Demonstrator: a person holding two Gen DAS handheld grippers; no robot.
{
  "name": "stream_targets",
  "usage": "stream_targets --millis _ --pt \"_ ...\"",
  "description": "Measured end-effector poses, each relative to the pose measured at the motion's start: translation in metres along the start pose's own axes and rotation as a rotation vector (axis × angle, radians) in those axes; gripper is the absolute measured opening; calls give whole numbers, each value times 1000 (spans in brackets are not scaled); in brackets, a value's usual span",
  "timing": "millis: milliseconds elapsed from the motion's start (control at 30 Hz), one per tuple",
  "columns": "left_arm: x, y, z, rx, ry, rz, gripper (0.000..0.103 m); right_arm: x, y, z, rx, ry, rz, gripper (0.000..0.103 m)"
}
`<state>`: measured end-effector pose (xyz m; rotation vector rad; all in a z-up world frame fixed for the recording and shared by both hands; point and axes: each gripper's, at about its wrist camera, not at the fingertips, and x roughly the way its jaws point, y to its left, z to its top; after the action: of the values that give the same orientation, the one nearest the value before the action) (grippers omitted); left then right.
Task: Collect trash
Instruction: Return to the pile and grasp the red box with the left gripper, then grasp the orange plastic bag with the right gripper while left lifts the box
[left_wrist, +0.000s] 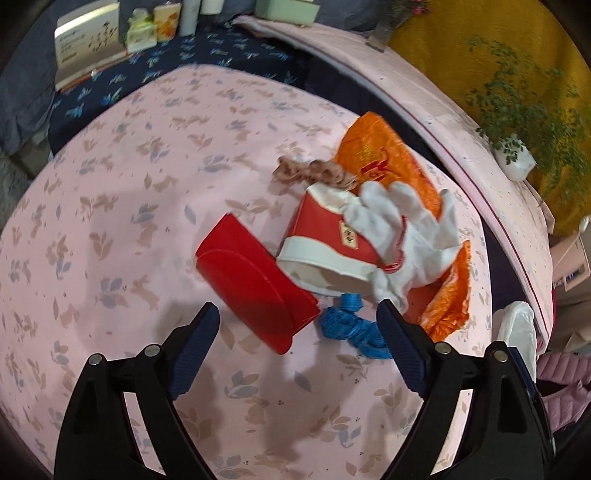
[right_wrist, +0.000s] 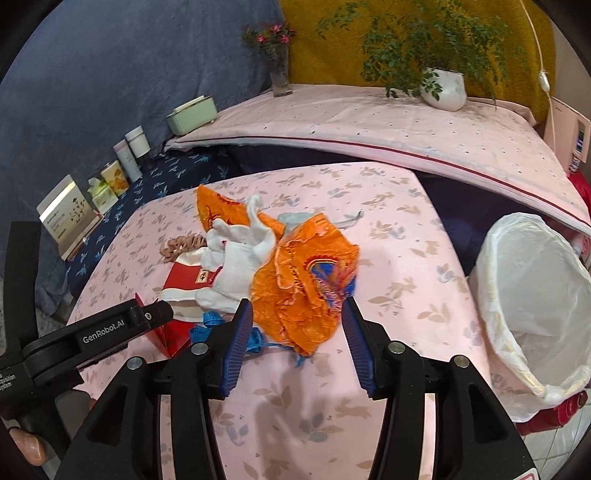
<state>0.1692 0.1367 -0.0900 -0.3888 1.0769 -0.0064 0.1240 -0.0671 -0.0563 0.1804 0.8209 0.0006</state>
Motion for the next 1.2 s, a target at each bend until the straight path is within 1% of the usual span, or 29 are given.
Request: stream_targets --millis 100,300,333,400,467,500,567,600,667,700,733,767,800,833,900,1033,1200 --pt "11 3 -2 -41 35 0 83 11 5 1 -8 15 3 50" --pt "28 8 -2 -86 67 22 83 32 7 4 -9 45 -1 50" --pt "30 10 -2 -93 69 23 82 35 7 4 -9 51 -5 50" --pt "31 15 -2 -97 68 27 76 41 7 4 -13 59 -10 50" --pt "33 19 -1 -91 76 16 56 48 6 4 -16 69 -18 50" --pt "34 20 -2 -88 84 9 53 52 5 4 -14 75 -21 50" --pt "34 24 -2 -88 88 2 39 58 2 3 -3 86 -20 50" --pt "34 26 -3 -86 87 -3 37 60 0 2 3 90 -19 50" --pt "32 27 -3 -71 75 -6 26 64 -1 1 10 100 -14 50" --pt "31 29 -2 -58 70 -5 23 66 -2 1 12 106 -13 49" --pt "30 29 -1 -45 64 -1 16 68 -3 0 14 110 -14 44" --pt "30 29 -1 -36 64 2 5 69 -3 -1 12 114 -13 40" --pt "30 30 -1 -30 67 -3 3 70 -2 -1 6 120 -13 34" --pt "29 31 -1 -34 70 -7 1 70 -2 -1 5 120 -15 32" --pt "27 32 -2 -32 69 -16 0 66 -3 -1 7 114 -18 27" --pt "14 29 -3 -2 28 -15 0 55 -6 2 8 89 -18 19" --pt "-13 23 0 31 -39 -29 0 31 -12 12 24 34 -16 16"
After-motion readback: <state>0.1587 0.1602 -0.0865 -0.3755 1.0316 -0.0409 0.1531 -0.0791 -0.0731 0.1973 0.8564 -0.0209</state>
